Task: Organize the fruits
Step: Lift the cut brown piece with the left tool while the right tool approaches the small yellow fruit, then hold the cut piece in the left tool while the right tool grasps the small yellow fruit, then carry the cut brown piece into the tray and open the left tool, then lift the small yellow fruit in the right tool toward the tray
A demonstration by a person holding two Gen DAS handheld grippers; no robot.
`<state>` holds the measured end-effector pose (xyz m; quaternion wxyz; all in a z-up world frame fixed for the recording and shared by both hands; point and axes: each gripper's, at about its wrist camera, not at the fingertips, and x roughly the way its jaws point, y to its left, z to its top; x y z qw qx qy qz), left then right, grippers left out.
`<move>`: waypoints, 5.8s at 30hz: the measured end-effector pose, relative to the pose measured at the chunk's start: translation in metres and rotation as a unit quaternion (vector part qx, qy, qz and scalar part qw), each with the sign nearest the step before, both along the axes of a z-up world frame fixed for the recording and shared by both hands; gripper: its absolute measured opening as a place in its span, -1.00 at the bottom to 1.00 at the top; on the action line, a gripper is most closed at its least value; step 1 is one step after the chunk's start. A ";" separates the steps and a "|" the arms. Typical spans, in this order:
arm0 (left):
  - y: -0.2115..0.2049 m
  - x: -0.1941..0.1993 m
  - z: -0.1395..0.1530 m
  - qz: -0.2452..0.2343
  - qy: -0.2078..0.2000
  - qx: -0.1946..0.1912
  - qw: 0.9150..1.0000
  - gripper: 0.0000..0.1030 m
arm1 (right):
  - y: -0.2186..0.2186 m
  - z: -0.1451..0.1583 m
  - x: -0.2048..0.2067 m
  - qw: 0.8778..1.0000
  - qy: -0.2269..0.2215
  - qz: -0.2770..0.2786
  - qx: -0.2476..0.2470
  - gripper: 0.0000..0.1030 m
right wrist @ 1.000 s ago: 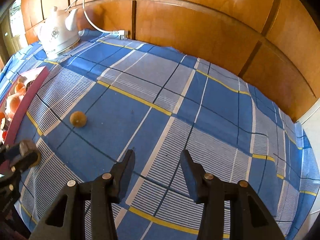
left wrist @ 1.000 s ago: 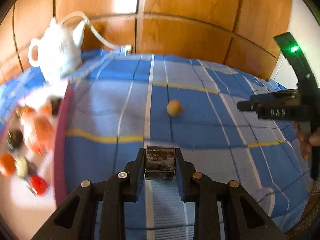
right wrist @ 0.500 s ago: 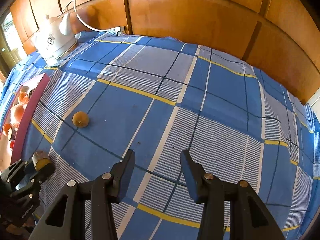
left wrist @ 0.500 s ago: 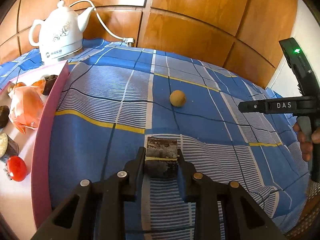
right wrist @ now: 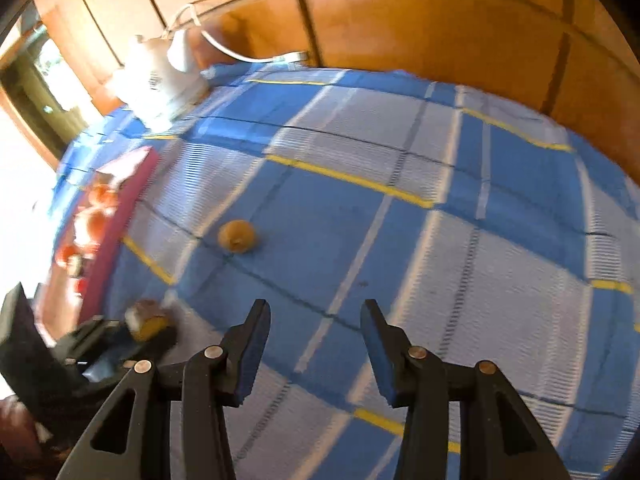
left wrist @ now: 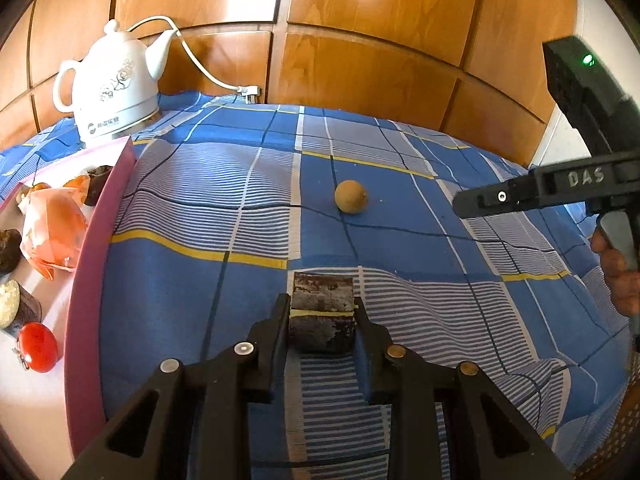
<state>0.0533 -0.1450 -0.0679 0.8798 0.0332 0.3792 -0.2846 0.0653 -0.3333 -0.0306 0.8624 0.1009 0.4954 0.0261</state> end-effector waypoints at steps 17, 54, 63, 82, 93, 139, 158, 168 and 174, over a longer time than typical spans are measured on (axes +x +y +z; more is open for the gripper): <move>0.005 0.003 -0.002 -0.005 0.009 -0.018 1.000 -0.45 | 0.063 -0.026 0.080 0.998 0.025 0.054 -0.026 -0.45; 0.003 0.002 0.000 0.003 0.010 -0.005 1.000 -0.45 | 0.027 -0.032 0.004 0.995 0.025 0.091 -0.017 -0.27; 0.004 0.003 0.001 0.003 0.016 -0.010 1.000 -0.45 | 0.032 -0.034 0.004 0.996 0.028 0.075 -0.043 -0.44; -0.003 0.005 0.006 0.002 0.023 0.018 1.000 -0.47 | 0.046 -0.036 -0.001 0.989 0.015 0.101 -0.103 -0.44; 0.030 0.000 0.050 0.014 0.030 -0.032 0.999 -0.47 | 0.049 -0.036 -0.004 0.985 0.003 0.117 -0.125 -0.44; 0.193 0.037 0.053 0.273 0.007 0.006 0.962 -0.18 | 0.052 -0.037 -0.005 0.984 0.002 0.113 -0.140 -0.45; 0.177 0.012 0.072 0.252 -0.015 0.014 0.968 -0.04 | 0.055 -0.036 -0.006 0.983 0.000 0.109 -0.151 -0.45; 0.177 0.009 0.070 0.250 -0.011 0.016 0.968 -0.02 | 0.056 -0.034 -0.007 0.982 -0.002 0.109 -0.154 -0.45; 0.180 0.009 0.068 0.253 -0.007 0.017 0.967 -0.02 | 0.056 -0.034 -0.008 0.982 -0.004 0.109 -0.156 -0.45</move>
